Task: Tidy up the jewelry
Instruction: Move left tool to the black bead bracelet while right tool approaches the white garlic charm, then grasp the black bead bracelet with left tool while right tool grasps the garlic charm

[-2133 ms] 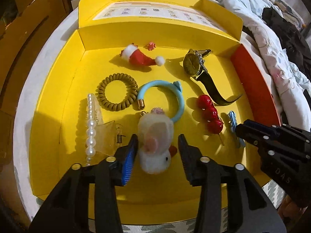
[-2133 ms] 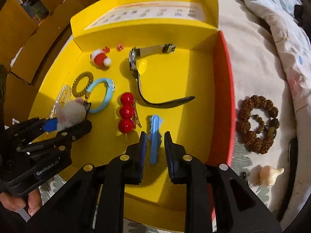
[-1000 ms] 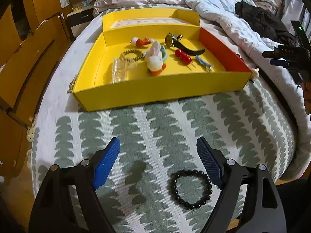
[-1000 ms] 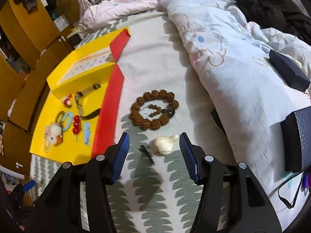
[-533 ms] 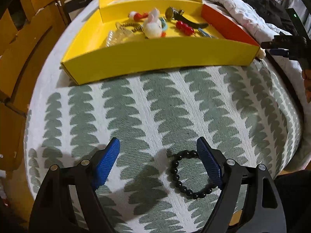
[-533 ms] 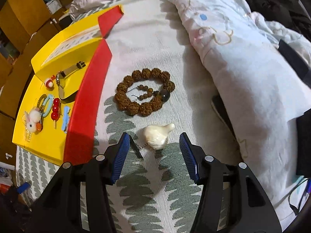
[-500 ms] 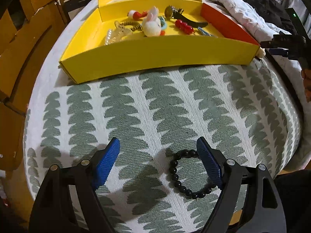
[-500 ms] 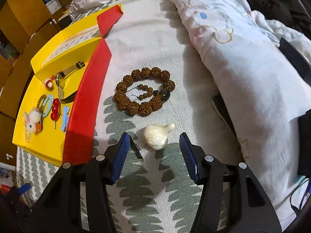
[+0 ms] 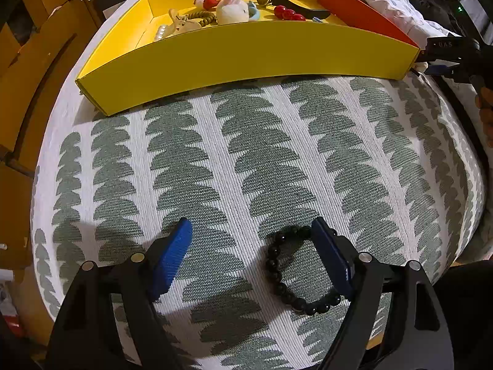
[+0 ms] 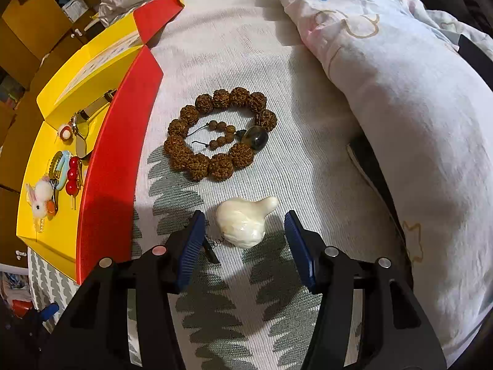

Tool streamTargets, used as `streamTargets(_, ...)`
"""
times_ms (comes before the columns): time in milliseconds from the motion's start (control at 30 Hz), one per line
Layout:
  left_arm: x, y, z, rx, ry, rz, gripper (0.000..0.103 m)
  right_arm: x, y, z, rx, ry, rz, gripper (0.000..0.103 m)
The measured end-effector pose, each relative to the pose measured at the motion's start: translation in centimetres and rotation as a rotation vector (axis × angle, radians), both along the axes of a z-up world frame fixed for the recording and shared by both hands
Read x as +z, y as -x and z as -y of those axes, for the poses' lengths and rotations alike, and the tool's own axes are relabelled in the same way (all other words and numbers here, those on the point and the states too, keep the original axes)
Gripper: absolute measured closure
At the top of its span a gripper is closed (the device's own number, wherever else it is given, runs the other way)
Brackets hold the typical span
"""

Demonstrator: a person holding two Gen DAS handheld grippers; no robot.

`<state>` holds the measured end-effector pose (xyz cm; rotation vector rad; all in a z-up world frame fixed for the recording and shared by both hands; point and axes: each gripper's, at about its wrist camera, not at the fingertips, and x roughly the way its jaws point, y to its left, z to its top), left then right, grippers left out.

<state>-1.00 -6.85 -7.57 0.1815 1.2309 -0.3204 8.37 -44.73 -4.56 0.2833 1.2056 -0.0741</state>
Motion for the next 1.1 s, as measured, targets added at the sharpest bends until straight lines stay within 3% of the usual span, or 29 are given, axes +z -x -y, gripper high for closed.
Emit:
streamTargets(200,0.6,0.5,-0.4,0.002,0.048,-0.030,0.025,0.2,-0.1,0.1,-0.001,-0.008,0.009,0.046)
streamTargets(367,0.5,1.1,-0.5,0.005,0.030,-0.051,0.025,0.1,-0.1,0.0,-0.001,-0.007,0.008,0.046)
streamTargets(533,-0.5,1.0,-0.9,0.021,0.009,-0.075,0.039,-0.1,-0.3,0.0,-0.005,-0.021,0.009,0.046)
streamTargets(867,-1.3,1.7,0.0,0.018,-0.039,-0.045,0.050,-0.9,-0.9,-0.3,-0.001,-0.033,0.004,0.046)
streamTargets(967,-1.3,2.1,0.5,0.010,-0.037,-0.040,0.061,-1.0,-1.0,-0.5,0.003,-0.033,0.010,0.050)
streamTargets(1033,-0.9,2.2,1.4,0.002,-0.028,-0.044,0.075,-1.0,-1.1,-0.5,0.003,-0.044,0.013,0.054)
streamTargets(1100,-1.0,2.3,1.5,0.006,-0.016,-0.052,0.079,-1.1,-1.2,-0.6,0.004,-0.037,0.005,0.056)
